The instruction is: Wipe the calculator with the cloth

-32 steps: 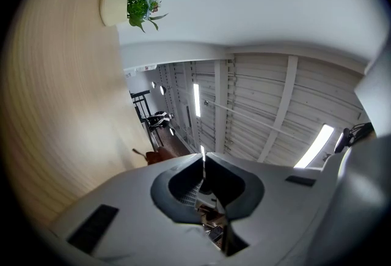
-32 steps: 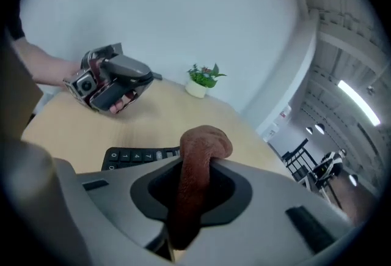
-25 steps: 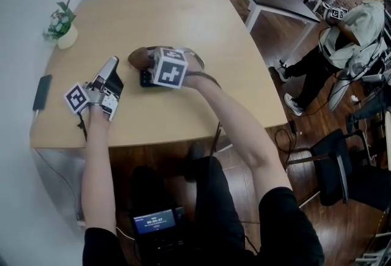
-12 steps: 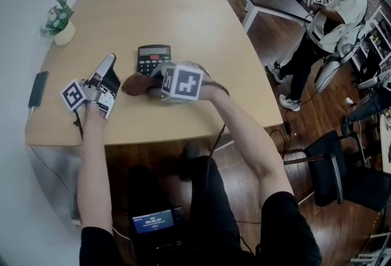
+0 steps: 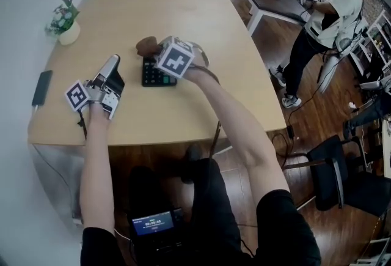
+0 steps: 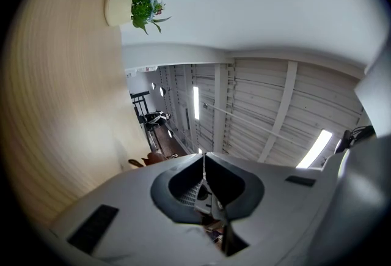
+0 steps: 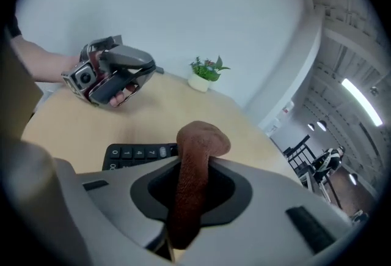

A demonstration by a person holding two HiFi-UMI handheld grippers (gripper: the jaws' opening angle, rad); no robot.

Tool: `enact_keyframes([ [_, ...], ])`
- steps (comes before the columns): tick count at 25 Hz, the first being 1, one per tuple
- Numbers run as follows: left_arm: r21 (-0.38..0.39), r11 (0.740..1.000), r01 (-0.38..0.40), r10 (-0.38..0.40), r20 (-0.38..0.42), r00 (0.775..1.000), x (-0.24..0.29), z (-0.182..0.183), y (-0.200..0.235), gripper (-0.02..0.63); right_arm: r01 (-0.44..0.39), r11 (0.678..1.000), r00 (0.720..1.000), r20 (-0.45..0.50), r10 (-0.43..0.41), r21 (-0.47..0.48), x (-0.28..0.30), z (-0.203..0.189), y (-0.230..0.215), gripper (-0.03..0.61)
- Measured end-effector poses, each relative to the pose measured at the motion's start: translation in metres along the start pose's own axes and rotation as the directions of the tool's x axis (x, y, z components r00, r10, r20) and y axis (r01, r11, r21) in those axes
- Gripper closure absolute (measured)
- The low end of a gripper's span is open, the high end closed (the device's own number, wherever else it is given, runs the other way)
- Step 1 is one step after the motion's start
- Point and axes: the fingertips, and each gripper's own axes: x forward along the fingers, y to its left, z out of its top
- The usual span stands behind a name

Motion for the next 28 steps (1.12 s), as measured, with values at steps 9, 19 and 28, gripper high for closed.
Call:
enact_keyframes([
  [9,0.011,1.0,-0.004,0.004,-0.006,1.0,0.0,0.001,-0.001,0.612,-0.207,0.973,0.978,-0.033,0.205,-0.103,-0.023,-0.004,0.083,0.517],
  [19,0.008,1.0,-0.002,0.002,-0.003,1.0,0.0,0.001,-0.001,0.612,-0.347,0.936,0.937,0.023,0.349,-0.06,-0.058,-0.001,0.112,0.517],
  [28,-0.008,1.0,0.003,-0.003,0.009,1.0,-0.002,0.001,0.0,0.612,0.012,0.999,1.0,0.018,-0.012,0.038,-0.017,0.001,0.004,0.517],
])
